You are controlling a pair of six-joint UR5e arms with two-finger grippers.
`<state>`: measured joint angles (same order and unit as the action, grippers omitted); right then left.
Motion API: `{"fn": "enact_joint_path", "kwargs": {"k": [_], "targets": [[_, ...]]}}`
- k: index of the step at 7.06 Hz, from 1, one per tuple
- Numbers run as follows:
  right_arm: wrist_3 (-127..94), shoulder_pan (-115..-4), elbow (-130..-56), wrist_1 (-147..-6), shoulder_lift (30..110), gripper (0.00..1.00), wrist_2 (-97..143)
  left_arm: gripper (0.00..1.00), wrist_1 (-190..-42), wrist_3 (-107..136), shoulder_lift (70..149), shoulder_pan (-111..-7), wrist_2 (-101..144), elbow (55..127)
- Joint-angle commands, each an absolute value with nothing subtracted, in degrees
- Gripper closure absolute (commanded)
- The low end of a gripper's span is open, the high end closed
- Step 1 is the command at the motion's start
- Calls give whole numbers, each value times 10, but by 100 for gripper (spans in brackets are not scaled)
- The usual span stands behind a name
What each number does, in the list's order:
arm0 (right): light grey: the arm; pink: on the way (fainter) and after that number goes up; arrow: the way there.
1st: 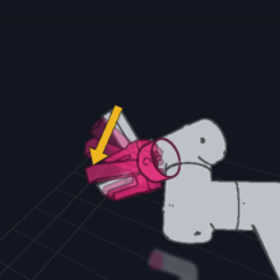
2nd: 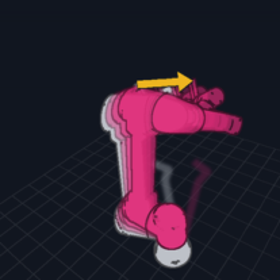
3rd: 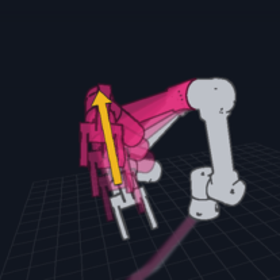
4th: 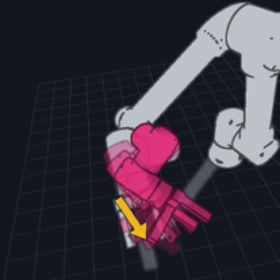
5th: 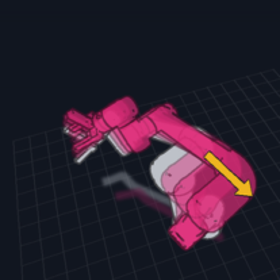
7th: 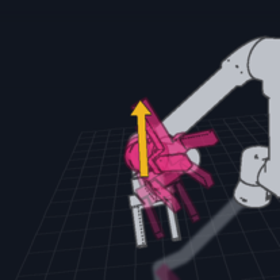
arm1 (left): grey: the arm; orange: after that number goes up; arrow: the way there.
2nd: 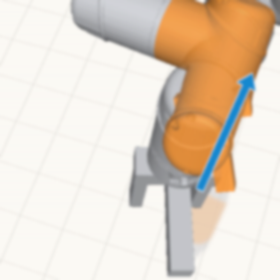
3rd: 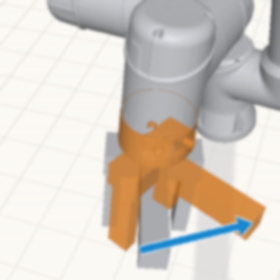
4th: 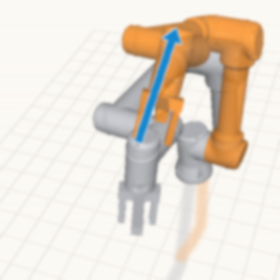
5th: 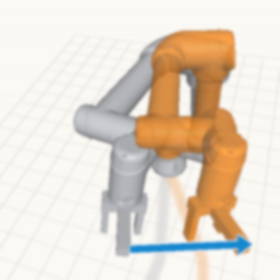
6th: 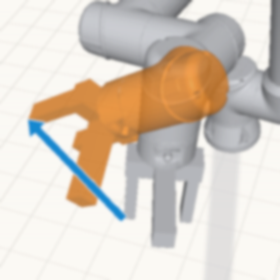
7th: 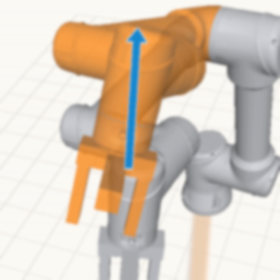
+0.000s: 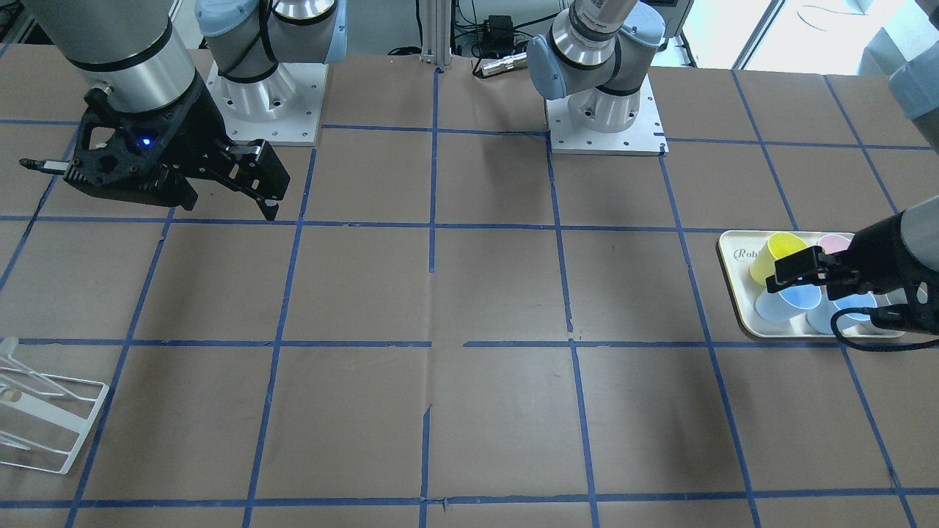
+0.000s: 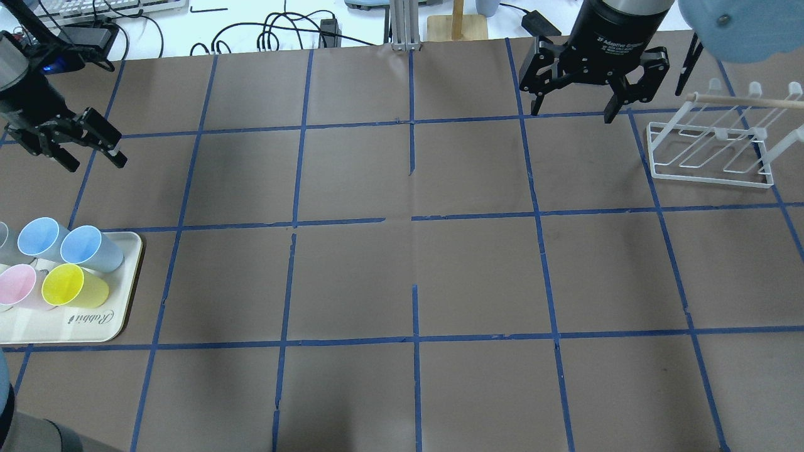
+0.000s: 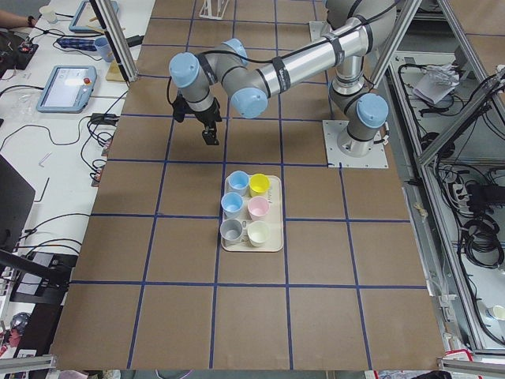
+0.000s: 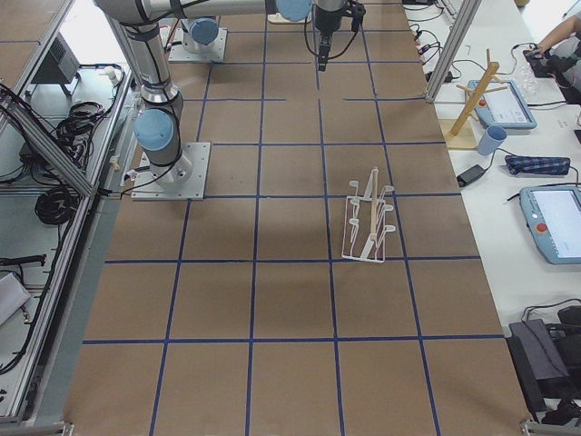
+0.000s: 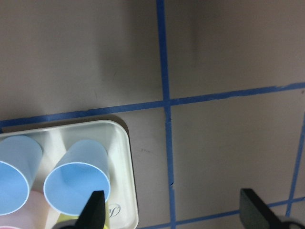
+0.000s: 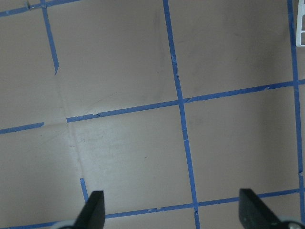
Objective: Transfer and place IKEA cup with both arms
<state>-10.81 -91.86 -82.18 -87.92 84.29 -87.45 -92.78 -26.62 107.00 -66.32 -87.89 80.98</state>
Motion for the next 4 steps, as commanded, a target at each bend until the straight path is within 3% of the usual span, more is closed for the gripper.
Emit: {"fn": "enact_joint_path", "kwargs": {"k": [1, 4], "targets": [[-105, -918, -822, -880, 842, 0, -875, 0, -940, -178, 1025, -754, -875, 790], [-105, -918, -822, -880, 842, 0, -875, 0, -937, -83, 977, -852, -879, 807]]}}
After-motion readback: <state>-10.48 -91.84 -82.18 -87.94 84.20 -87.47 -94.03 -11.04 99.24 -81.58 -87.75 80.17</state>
